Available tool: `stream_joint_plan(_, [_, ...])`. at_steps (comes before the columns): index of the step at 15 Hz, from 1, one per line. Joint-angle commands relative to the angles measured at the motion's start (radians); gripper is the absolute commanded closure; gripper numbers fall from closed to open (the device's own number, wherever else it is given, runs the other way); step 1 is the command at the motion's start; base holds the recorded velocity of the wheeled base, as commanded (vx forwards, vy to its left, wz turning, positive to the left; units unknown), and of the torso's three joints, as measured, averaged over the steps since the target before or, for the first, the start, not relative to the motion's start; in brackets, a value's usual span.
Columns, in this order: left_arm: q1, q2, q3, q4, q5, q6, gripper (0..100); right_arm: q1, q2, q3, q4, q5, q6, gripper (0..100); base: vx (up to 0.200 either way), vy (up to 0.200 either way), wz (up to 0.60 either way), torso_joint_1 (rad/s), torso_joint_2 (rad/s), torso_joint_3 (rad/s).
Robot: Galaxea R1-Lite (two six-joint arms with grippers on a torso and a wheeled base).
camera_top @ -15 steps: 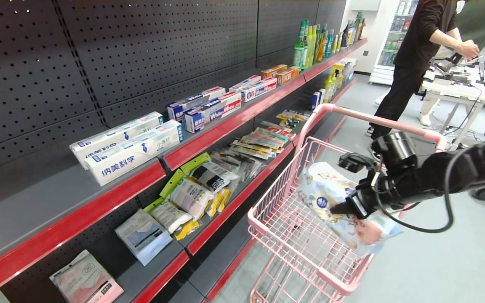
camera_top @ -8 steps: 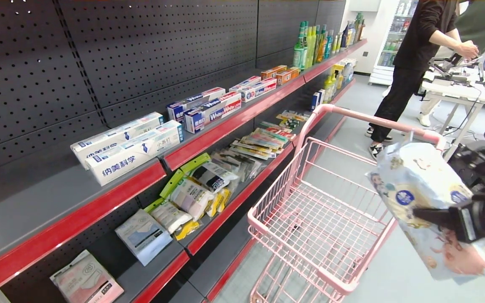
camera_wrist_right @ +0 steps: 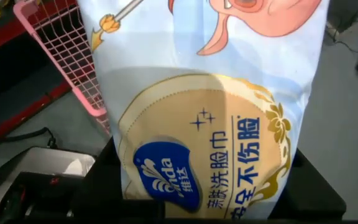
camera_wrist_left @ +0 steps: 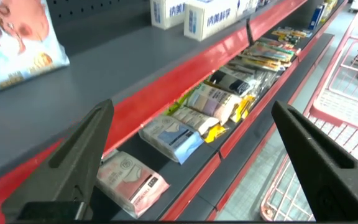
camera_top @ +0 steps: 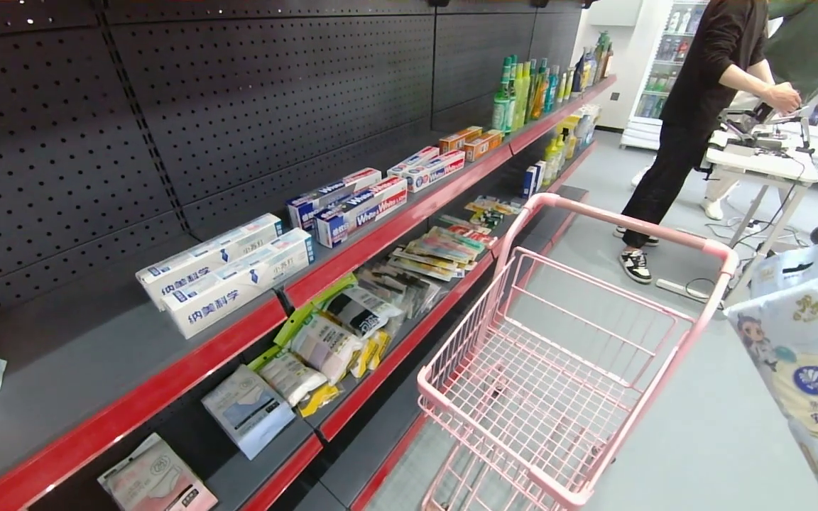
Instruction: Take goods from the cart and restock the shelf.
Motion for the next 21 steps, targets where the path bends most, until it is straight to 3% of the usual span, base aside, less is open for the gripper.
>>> stream_joint_plan(1, [0.000,0.000,0.000,-0.001,0.001,0.000,0,0.000,0.044,-0.055,-0.005,0.002,-0.012,100,0.000,0.000,0.00,0.193,-0.39,-0.212])
stream_joint_plan(7, [0.000,0.000,0.000,-0.001,0.001,0.000,0,0.006,0.225,-0.159,-0.012,0.010,-0.064,100,0.000,0.000,0.00,0.177,-0.37,-0.199])
stream_joint_plan(21, [0.000,0.000,0.000,-0.001,0.001,0.000,0,0.009,0.340,-0.150,-0.029,0.018,-0.083,100,0.000,0.000,0.00,0.152,-0.31,-0.161])
